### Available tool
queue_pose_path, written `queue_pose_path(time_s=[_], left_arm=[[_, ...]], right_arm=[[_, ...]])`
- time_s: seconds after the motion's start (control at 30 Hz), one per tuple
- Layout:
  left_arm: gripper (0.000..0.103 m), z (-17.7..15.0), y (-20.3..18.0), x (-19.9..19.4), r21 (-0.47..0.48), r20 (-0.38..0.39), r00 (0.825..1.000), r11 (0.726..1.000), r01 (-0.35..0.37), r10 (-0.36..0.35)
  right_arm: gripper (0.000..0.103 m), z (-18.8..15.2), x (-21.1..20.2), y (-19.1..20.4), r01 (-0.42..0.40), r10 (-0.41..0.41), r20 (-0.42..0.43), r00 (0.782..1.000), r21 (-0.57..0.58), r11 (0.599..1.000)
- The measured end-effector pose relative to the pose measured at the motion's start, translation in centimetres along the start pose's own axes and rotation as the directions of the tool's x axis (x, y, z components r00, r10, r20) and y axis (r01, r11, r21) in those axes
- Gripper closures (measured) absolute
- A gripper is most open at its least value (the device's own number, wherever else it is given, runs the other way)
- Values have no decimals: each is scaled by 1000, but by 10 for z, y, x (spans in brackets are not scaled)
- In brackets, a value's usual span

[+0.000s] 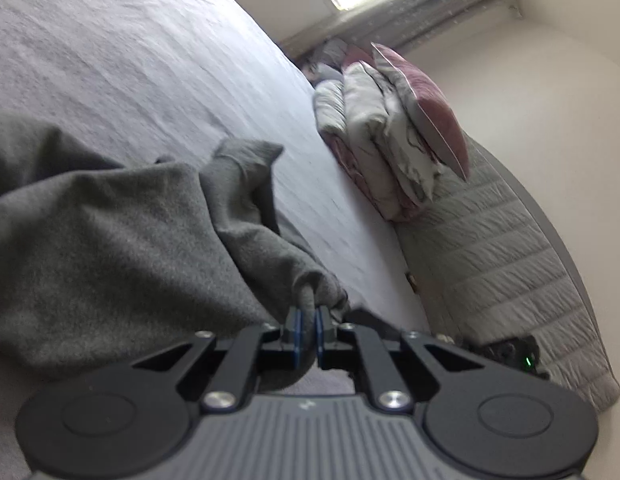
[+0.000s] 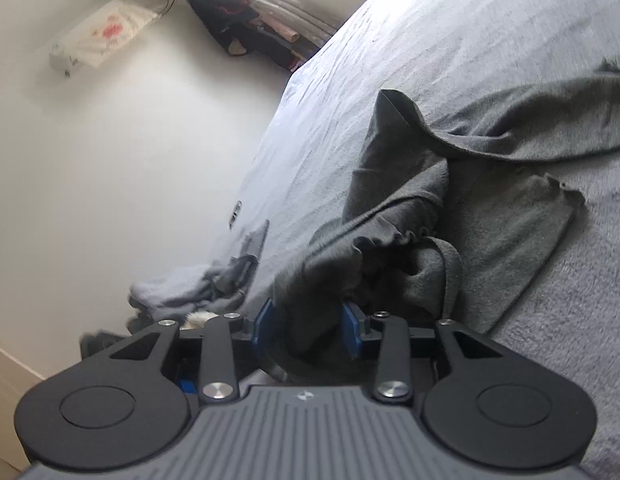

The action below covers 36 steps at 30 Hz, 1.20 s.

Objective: Fold clothes

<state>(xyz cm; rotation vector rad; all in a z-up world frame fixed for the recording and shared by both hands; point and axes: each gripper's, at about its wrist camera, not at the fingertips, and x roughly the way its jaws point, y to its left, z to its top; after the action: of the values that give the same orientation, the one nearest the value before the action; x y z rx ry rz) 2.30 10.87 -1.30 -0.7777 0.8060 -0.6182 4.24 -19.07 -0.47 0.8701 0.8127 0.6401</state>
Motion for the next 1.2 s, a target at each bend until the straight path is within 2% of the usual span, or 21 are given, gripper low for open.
queue_pose_path(time_s=[0.13,0.17,0.2,0.23,0.3,0.37,0.47,0.57,0.63,0.7,0.83,0.97,1.07,1.13,1.2], left_arm=[[96,-11,-14,9,70,-60,998,997,10,-5],[96,-14,-18,11,95,-72,997,995,7,0],[96,-16,-22,13,120,-79,997,993,1,9],[96,-16,-25,14,141,-81,996,990,-10,21],[94,-15,-27,15,163,-89,995,986,-27,42],[93,-11,-29,15,177,-80,996,984,-33,48],[80,-2,-32,11,202,-45,998,979,-38,48],[72,6,-32,7,228,13,996,970,-87,86],[70,10,-31,6,237,51,991,963,-132,124],[70,13,-29,4,242,89,980,951,-193,177],[69,15,-23,6,243,136,946,916,-318,293],[67,18,-18,5,261,169,915,879,-399,365],[65,19,-16,6,278,168,905,862,-425,392],[65,20,-15,10,287,157,902,855,-432,403],[63,18,-13,15,302,130,907,855,-421,401]], right_arm=[[64,-1,2,-4,22,-22,10,1000,38,999],[67,-2,2,-3,36,-37,14,999,38,999],[81,-3,2,-2,49,-49,19,999,31,998],[91,-3,3,0,58,-58,22,998,23,998],[92,-3,2,4,95,-95,33,995,9,995],[93,0,0,11,185,-184,45,982,-27,982],[94,4,-8,15,337,-332,66,941,-69,939],[94,9,-25,15,417,-408,117,905,-63,907],[95,15,-38,13,457,-444,167,880,-49,888],[95,22,-54,10,491,-472,221,853,-37,870],[95,34,-81,4,557,-529,305,792,-6,831],[95,45,-103,-11,602,-576,358,735,45,797],[95,52,-113,-23,616,-599,379,705,90,782],[95,59,-120,-29,647,-626,398,671,99,756],[95,67,-127,-37,667,-646,414,641,115,736]])
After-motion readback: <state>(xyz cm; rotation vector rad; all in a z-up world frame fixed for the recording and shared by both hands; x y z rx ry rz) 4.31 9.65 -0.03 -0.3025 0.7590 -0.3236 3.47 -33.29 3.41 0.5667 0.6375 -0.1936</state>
